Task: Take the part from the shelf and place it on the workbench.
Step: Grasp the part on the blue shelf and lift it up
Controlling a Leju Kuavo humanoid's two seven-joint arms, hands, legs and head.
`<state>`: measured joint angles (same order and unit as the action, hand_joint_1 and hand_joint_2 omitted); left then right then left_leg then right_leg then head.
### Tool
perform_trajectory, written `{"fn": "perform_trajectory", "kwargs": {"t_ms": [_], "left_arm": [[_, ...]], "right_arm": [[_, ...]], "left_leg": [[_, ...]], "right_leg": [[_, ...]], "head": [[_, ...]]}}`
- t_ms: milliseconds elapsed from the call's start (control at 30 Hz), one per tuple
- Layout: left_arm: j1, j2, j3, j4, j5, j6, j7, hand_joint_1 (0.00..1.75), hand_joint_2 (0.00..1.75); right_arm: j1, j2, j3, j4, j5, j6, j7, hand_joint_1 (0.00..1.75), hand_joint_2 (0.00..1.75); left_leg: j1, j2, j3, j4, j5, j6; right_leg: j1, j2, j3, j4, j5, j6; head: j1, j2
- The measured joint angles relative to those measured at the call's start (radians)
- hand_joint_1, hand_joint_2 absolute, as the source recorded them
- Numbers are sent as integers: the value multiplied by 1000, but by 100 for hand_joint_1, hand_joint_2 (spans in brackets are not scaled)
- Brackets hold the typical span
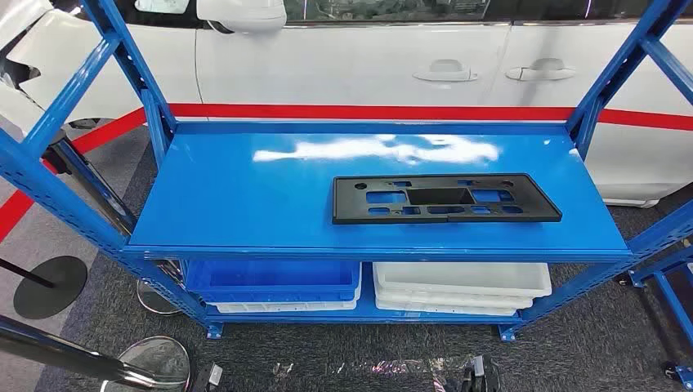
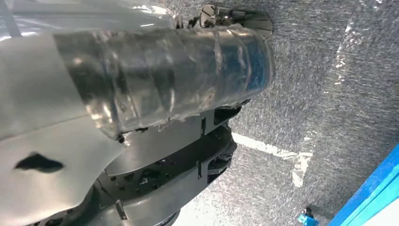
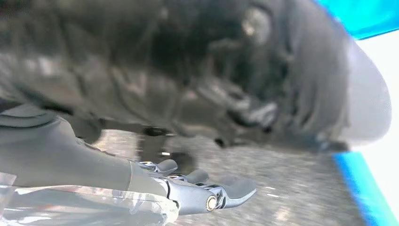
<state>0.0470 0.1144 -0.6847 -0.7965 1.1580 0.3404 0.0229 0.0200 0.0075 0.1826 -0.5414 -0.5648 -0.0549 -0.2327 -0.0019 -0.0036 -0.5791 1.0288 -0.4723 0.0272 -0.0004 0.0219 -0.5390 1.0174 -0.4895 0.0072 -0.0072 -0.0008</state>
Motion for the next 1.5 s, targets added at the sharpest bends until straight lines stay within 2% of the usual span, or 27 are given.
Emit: {"fn": "perform_trajectory", "kwargs": {"t_ms": [300,733,1033,1333,1500], "left_arm": [[0,7,-47,-35,86,41,-3,0,0],[-2,9,-105,-69,207,91,-16,0,0],[-6,9,-133,-78,278,113,-22,0,0],[-12,9,-156,-83,302,122,-26,0,0],[-14,9,-170,-85,306,127,-26,0,0]], "right_arm": [[27,-42,-108,-224,71,-79,-28,0,0],[101,-100,-244,-633,220,-275,-56,0,0],[157,-108,-333,-918,367,-405,-72,0,0],[177,-109,-354,-1198,571,-498,-84,0,0],[144,-142,-326,-1327,641,-523,-65,0,0]], "left_leg": [[0,0,0,0,0,0],[0,0,1,0,0,0],[0,0,1,0,0,0],[0,0,1,0,0,0],[0,-2,1,0,0,0]], "right_leg": [[0,0,0,0,0,0],[-1,0,0,0,0,0],[-1,0,0,0,0,0],[-1,0,1,0,0,0],[-1,0,1,0,0,0]], "head": [[0,0],[0,0],[0,0],[0,0],[0,0]]}}
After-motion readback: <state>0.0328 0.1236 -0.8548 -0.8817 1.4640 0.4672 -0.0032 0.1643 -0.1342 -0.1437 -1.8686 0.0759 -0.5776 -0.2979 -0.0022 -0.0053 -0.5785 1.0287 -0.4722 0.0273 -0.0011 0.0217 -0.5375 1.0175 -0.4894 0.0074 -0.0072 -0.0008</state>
